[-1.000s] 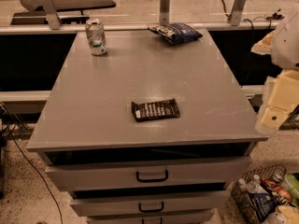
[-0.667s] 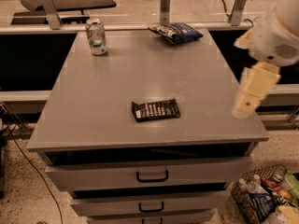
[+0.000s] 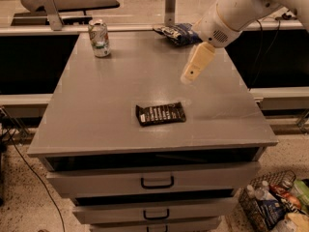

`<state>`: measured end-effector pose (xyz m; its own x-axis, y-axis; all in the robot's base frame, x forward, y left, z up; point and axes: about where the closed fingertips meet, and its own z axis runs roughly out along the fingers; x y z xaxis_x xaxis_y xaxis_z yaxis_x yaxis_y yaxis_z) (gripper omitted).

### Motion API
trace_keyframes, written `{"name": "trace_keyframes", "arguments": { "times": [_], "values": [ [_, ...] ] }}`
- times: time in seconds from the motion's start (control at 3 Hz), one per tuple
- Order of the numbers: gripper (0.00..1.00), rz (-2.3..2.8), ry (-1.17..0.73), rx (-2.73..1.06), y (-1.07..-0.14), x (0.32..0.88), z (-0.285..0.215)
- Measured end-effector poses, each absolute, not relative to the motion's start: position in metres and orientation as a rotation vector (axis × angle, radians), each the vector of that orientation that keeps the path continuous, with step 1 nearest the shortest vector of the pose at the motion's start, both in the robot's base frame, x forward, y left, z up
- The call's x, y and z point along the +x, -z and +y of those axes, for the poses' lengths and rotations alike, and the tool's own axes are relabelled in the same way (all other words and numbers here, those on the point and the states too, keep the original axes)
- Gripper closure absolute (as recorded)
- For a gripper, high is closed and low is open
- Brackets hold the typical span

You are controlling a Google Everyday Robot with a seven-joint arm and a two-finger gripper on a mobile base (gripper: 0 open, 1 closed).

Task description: Knock 7up can over

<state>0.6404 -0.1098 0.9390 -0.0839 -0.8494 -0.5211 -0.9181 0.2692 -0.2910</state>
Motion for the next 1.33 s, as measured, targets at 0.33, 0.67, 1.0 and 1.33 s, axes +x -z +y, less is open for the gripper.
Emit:
{"name": "trace_keyframes", "arguments": {
  "times": [0.33,0.67,1.0,1.33],
  "values": [
    [0.0,1.939,-0.147,-1.59,-0.939,0.64,-0.11],
    [0.0,1.906,-0.205,-1.537,-0.93,0.658,-0.094],
    [0.0,1.825,-0.313,-1.43,-0.919,0.707,-0.052],
    [0.0,1.725,-0.43,-1.316,-0.913,0.765,-0.01]
  ]
}}
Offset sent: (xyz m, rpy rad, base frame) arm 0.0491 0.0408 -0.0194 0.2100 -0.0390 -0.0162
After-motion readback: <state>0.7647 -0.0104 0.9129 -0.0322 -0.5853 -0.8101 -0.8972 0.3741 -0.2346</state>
